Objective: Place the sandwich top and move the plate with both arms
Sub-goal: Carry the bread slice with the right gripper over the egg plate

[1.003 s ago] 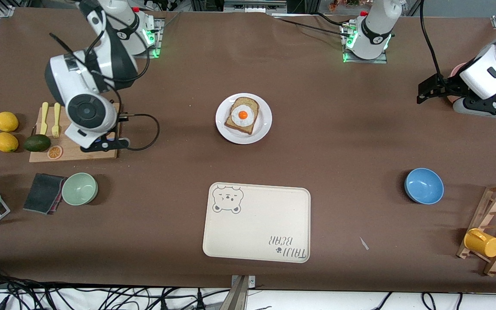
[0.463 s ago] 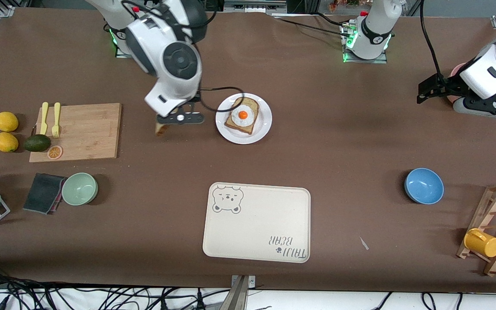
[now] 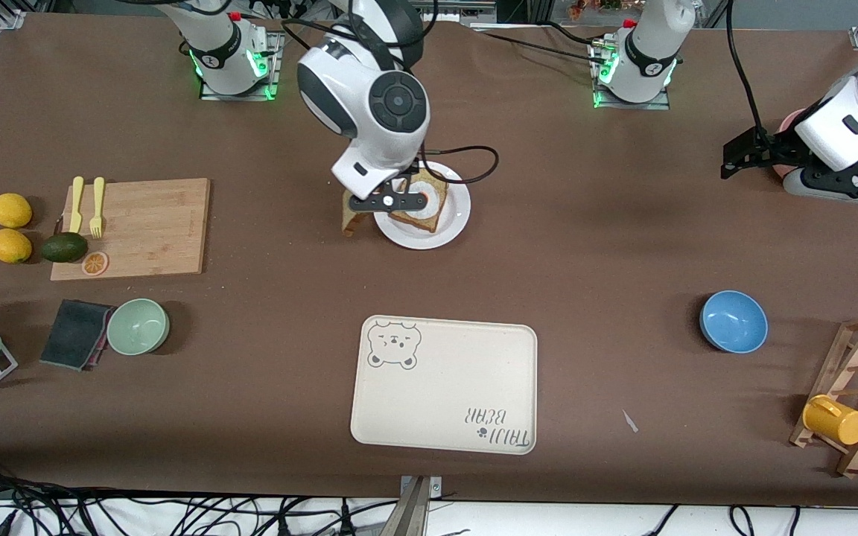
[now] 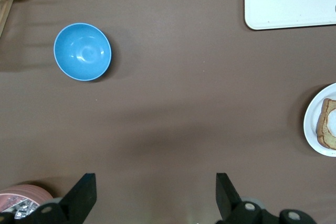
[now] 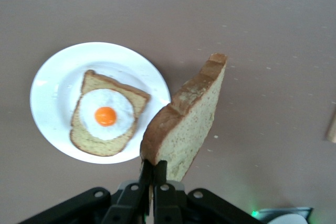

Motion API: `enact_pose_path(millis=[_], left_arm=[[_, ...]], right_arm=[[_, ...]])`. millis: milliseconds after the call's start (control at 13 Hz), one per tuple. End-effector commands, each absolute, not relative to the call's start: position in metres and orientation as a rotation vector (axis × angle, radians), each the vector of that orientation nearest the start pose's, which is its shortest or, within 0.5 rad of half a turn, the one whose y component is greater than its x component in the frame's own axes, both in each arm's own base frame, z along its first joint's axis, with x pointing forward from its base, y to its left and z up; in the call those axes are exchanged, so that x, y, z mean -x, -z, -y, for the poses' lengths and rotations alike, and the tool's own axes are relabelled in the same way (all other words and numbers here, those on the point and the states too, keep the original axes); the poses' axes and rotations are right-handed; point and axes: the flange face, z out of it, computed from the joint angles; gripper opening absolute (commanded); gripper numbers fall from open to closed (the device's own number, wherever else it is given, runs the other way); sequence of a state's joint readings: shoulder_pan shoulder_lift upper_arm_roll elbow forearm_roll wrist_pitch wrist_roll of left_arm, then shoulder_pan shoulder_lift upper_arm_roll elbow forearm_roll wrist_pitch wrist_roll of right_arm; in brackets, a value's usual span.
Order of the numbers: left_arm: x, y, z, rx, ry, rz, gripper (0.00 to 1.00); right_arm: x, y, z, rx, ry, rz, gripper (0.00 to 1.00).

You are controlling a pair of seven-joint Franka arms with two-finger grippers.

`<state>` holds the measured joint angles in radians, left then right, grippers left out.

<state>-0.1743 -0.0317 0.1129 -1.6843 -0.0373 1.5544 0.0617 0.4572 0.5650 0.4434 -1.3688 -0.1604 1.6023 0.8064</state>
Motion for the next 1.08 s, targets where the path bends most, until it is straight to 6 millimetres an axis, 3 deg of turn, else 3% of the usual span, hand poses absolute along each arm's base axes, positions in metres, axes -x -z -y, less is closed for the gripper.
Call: enact_pose_path(millis=[0,849,926,1003], left_arm=[[-0.536,-0.595,0.036,3.135,-0.155,-0.188,1.00],[-0.536,-0.595,0.037,3.135,-0.155,-0.188,1.00],[-0.536,-0.595,0.036,3.135,-0.155,-0.186,1.00],[-0.536,-0.595,0.036,3.135,-0.155,-0.186,1.00]], right_arm=[[-0.476,-0.383,-0.503,3.221,-0.390,0.162,0.00],[-0.457,-0.323,-0.546,3.155,-0.416,0.233,0.00],[-0.457,-0.319,-0.549,3.148,-0.398,0.216,0.99],[-0.454,-0.318,-0.553,3.144,-0.381,0.247,1.00]])
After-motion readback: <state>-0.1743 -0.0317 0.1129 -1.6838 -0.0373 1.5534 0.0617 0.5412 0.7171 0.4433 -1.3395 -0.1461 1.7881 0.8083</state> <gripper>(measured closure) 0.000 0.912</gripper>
